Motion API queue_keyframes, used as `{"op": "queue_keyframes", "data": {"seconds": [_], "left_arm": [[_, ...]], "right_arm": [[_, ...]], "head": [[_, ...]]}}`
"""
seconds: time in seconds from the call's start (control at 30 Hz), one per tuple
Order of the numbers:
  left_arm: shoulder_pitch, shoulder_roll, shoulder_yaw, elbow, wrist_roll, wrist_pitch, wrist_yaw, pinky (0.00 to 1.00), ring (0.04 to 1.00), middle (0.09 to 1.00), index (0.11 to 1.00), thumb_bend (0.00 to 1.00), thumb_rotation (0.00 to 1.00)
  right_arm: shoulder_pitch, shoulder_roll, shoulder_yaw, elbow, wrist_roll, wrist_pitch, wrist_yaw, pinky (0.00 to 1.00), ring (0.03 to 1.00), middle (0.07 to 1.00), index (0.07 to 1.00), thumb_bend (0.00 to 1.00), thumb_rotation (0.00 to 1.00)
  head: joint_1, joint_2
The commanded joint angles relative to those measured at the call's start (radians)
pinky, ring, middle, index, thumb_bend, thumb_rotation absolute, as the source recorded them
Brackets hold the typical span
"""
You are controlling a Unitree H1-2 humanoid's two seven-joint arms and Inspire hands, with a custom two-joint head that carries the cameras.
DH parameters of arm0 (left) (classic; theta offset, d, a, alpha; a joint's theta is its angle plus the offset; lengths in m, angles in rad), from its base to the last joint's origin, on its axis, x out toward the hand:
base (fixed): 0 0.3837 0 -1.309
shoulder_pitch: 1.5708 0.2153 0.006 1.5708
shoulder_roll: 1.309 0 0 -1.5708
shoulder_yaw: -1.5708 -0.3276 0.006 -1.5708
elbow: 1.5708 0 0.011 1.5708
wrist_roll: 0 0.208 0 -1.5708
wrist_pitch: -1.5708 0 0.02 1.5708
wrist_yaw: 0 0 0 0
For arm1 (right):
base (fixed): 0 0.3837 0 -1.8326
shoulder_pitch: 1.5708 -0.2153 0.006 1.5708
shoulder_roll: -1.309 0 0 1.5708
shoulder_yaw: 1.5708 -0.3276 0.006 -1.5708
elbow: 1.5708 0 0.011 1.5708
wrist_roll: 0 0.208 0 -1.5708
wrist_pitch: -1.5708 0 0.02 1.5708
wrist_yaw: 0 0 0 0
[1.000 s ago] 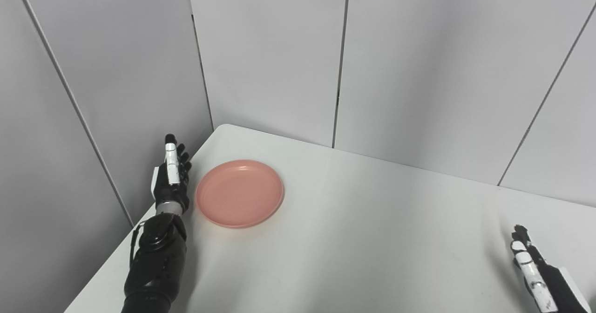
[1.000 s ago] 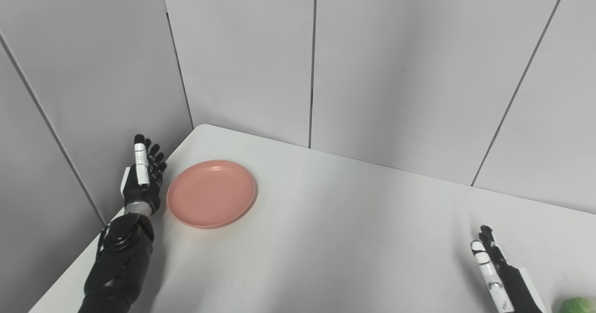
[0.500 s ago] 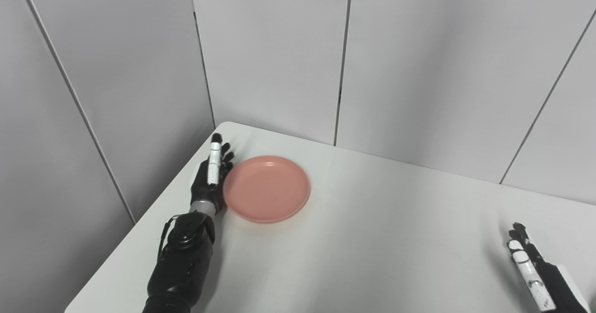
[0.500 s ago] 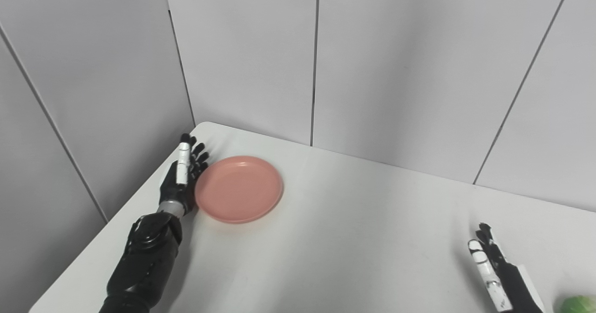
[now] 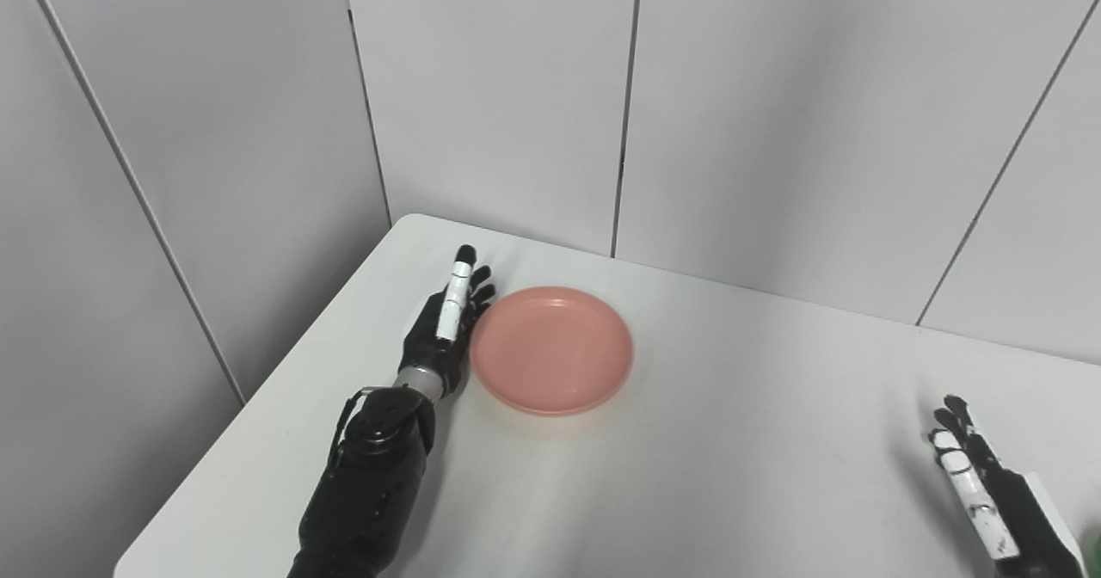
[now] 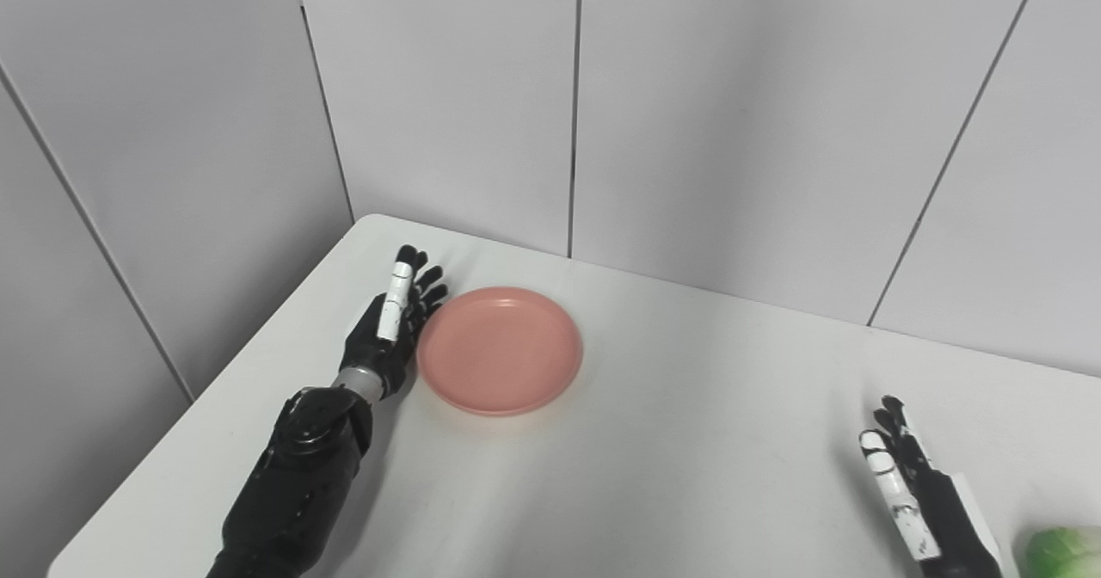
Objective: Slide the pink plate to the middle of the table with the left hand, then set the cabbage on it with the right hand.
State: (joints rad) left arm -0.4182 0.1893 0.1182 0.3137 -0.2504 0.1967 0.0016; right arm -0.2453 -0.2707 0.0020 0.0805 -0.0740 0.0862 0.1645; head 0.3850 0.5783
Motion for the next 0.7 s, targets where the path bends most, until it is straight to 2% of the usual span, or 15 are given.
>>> {"op": "queue_keyframes", "data": {"seconds": [0.0,0.17,0.27,0.47,0.6,0.67], "left_arm": [[-0.004,-0.013,-0.032,-0.042,0.009,0.032,-0.043,0.95,0.957,0.969,0.984,0.89,0.96],[0.009,-0.015,-0.078,-0.104,0.044,0.04,-0.067,0.94,0.953,0.967,0.983,0.86,0.98],[0.018,-0.013,-0.111,-0.151,0.062,0.051,-0.092,0.94,0.952,0.965,0.981,0.88,0.99],[0.031,-0.029,-0.131,-0.221,0.071,0.075,-0.118,0.95,0.954,0.966,0.986,0.89,0.97],[0.043,-0.04,-0.155,-0.284,0.082,0.115,-0.138,0.96,0.956,0.969,0.993,0.89,0.99],[0.05,-0.038,-0.174,-0.303,0.092,0.121,-0.153,0.97,0.963,0.978,0.999,0.87,1.0]], "right_arm": [[-0.019,-0.011,0.004,0.009,-0.01,-0.049,-0.005,0.94,0.941,0.964,0.984,0.6,1.0],[-0.027,-0.012,0.014,0.044,-0.022,-0.089,-0.01,0.91,0.93,0.957,0.972,0.63,1.0],[-0.029,-0.007,0.013,0.052,-0.013,-0.086,-0.006,0.92,0.93,0.96,0.976,0.65,1.0],[-0.039,0.008,0.01,0.089,0.012,-0.107,-0.005,0.95,0.95,0.967,0.982,0.67,1.0],[-0.038,0.007,0.019,0.099,-0.015,-0.131,-0.019,0.91,0.926,0.95,0.969,0.64,1.0],[-0.036,0.008,0.023,0.092,-0.024,-0.118,-0.025,0.89,0.917,0.944,0.965,0.7,1.0]], "head": [[-0.009,0.003],[-0.037,0.009],[-0.057,0.013],[-0.092,0.021],[-0.116,0.025],[-0.13,0.027]]}}
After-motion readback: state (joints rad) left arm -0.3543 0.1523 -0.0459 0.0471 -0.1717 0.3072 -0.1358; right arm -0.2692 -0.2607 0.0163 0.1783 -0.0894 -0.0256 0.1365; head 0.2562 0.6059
